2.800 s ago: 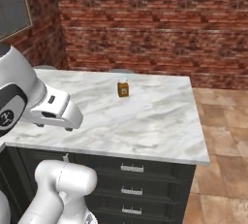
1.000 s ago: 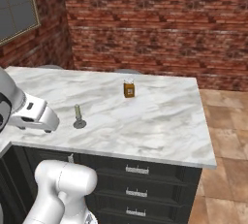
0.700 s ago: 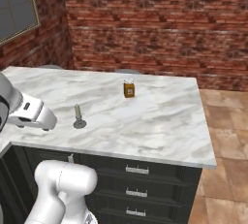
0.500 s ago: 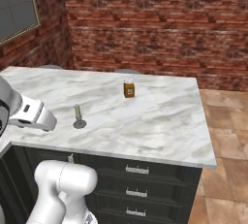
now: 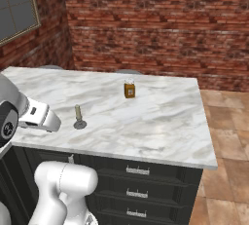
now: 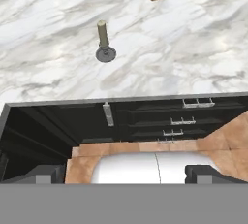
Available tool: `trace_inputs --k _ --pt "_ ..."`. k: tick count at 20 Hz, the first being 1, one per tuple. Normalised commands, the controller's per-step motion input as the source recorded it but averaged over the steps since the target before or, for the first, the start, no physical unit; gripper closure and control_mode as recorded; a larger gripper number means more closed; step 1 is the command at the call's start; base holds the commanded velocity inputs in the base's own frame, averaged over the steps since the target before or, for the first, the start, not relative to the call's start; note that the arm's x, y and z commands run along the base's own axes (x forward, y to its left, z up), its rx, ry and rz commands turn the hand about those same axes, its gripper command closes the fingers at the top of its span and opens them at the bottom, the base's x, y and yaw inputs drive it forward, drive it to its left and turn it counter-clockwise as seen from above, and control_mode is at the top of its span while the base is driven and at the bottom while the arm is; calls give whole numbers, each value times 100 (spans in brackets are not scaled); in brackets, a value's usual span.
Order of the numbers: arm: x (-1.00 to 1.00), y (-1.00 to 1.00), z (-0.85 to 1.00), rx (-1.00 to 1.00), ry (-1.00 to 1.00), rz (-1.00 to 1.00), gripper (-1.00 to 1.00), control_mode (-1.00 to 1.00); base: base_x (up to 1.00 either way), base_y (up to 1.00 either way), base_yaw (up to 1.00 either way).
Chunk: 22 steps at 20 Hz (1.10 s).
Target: Pick the candle and candle from the dining table and place them in the open cabinet. Close the cabinet after placing the objects.
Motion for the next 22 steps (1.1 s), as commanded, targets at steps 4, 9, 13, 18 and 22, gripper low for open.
trace_inputs --k 4,9,13,18,22 --pt "20 0 -13 2 0 3 -100 -100 0 0 0" --pt "35 8 -14 0 0 1 -100 -100 0 0 0" --pt "24 4 -10 0 0 3 -100 -100 0 0 0" --pt "25 1 -11 0 0 4 -100 -100 0 0 0" --pt "32 3 -10 0 -2 4 -100 -100 0 0 0"
